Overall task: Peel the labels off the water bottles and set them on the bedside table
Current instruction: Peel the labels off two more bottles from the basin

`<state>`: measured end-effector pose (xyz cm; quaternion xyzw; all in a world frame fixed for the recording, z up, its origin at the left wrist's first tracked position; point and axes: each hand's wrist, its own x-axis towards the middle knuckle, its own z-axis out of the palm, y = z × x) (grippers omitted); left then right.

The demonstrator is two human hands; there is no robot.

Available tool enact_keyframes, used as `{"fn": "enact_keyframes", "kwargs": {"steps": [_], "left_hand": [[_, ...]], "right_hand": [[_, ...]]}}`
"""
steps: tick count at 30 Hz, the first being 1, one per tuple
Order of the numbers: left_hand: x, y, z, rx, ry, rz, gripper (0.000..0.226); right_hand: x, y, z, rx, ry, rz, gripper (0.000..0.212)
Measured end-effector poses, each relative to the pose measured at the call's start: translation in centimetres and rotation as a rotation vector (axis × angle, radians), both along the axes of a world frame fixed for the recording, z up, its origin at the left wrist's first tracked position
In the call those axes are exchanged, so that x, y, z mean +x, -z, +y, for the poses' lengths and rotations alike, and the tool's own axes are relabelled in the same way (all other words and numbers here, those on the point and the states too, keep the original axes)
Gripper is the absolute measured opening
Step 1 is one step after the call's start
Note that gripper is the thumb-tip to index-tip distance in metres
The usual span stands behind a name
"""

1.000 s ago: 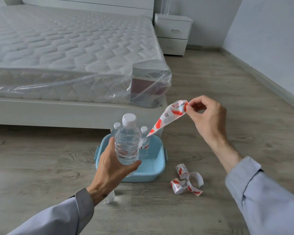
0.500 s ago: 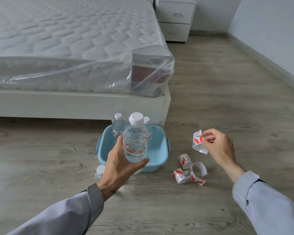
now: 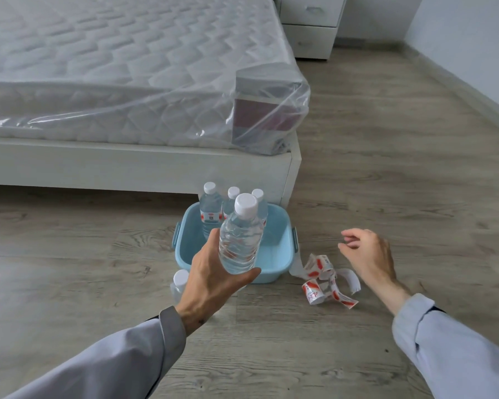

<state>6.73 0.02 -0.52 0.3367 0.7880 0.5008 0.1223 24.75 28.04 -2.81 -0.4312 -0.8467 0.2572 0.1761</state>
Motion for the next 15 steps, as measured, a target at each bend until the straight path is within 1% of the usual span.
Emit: {"fn": "enact_keyframes", "kwargs": {"steps": [2,4,7,9,11,15], "left_hand": [[0.0,0.2,0.1,0.005,0.001,0.004,0.067],[0.1,0.3,0.1,0.01,0.001,0.008,0.068],[0.1,0.4,0.1,0.032,0.003,0.004,0.072],[0.2,0.4,0.1,0.052,-0.002,-0.003,0.075],[0.2,0.5,0.0,0.079,-0.008,-0.01,0.077],[0.3,0.8,-0.7,0.113,-0.014,-0.002,0.074]], "right_hand": [[-0.9,-1.2,-1.4,-0.005,-0.079,0.036,0.031],[-2.1,-2.8,-3.6,-0.029,-0.207,0.11,0.036],[-4.0,-5.0,-8.2,-0.121,-0.461,0.242,0.064],[-5.0,-5.7,-10.9,-0.192,-0.562,0.298,0.076],[-6.0,-5.8,-12.8,-0.207,-0.592,0.309,0.078],[-7.3,-5.6,-14.6,-0.204,-0.563,0.341,0.073]]}}
